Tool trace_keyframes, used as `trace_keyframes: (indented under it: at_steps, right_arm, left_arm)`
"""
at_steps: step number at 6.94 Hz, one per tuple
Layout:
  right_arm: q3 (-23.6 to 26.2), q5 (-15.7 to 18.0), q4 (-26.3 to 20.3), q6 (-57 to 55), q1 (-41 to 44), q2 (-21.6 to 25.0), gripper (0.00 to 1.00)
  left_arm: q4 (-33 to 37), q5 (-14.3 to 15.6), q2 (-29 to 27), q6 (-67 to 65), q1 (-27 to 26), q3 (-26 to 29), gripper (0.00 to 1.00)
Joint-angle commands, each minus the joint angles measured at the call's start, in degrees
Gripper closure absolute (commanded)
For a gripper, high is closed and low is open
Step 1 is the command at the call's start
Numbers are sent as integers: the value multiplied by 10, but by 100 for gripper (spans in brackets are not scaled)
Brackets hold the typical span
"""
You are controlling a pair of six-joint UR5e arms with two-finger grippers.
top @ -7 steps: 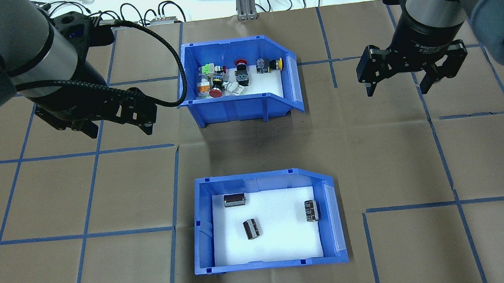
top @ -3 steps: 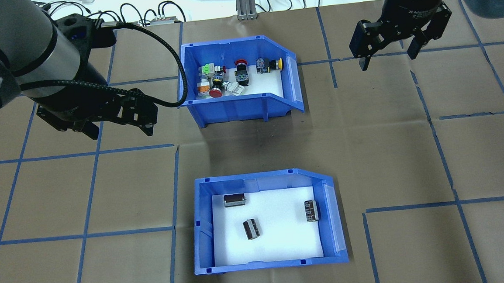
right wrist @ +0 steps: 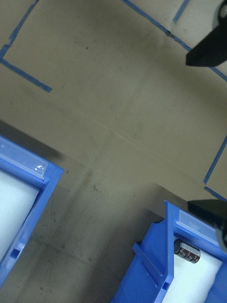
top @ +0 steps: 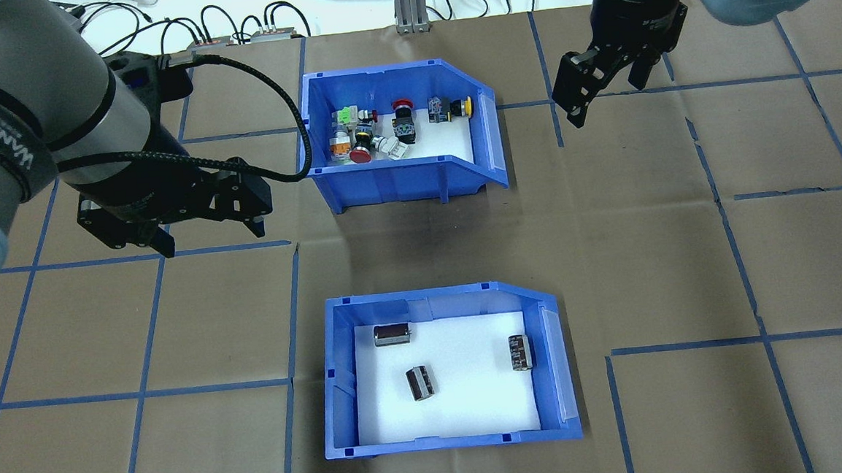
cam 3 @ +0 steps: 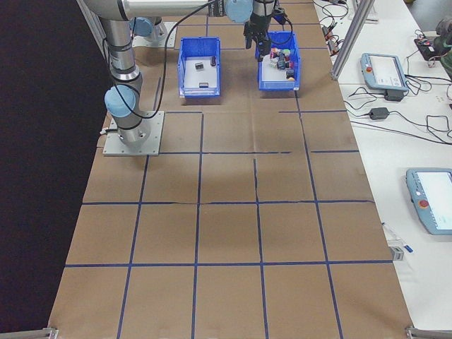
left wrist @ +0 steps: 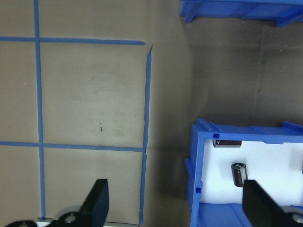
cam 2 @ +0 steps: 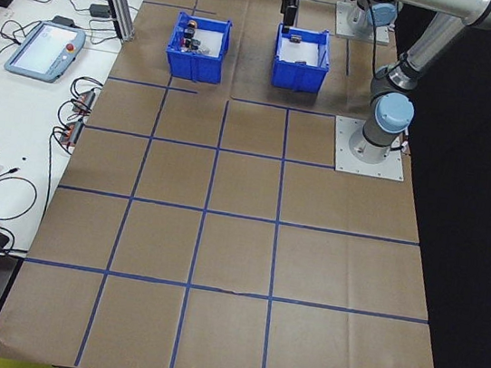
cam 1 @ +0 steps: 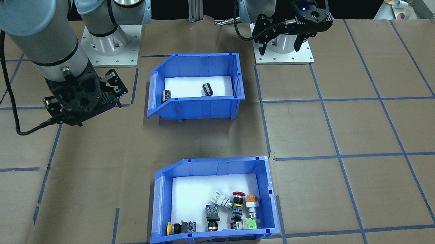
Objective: Place battery box in front
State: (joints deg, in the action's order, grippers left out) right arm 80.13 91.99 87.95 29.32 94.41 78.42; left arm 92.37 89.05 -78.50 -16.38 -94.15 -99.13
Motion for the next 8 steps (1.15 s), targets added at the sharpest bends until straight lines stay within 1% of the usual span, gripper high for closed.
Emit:
trace_keyframes:
  at_steps: [1, 2, 3, 4, 5, 6, 7, 8]
  right_arm:
    - [-53, 6, 12, 113, 55, -63, 0]
    - [-86, 5, 13, 157, 85, -95, 0]
    - [-110, 1, 13, 234, 115, -121, 0]
    - [-122, 0, 23, 269, 138, -137, 0]
    - [-125, -1, 52, 304, 161, -148, 0]
    - [-125, -1, 66, 331, 189, -159, 0]
    - [-125, -1, 91, 333, 206, -175, 0]
    - [-125, -1, 120, 333, 210, -192, 0]
  left_arm:
    - [0, -5, 1, -179, -8, -24, 1]
    - [0, -5, 2, -296, -29, -33, 1]
    - [-3, -1, 4, -408, -71, -50, 1]
    - [-41, 2, 7, -538, -121, -68, 1]
    - [-50, 1, 18, -659, -158, -100, 1]
    - [-64, -4, 43, -790, -187, -150, 1]
    - [-123, -5, 69, -870, -208, -209, 1]
    - [-173, -5, 83, -963, -231, -256, 1]
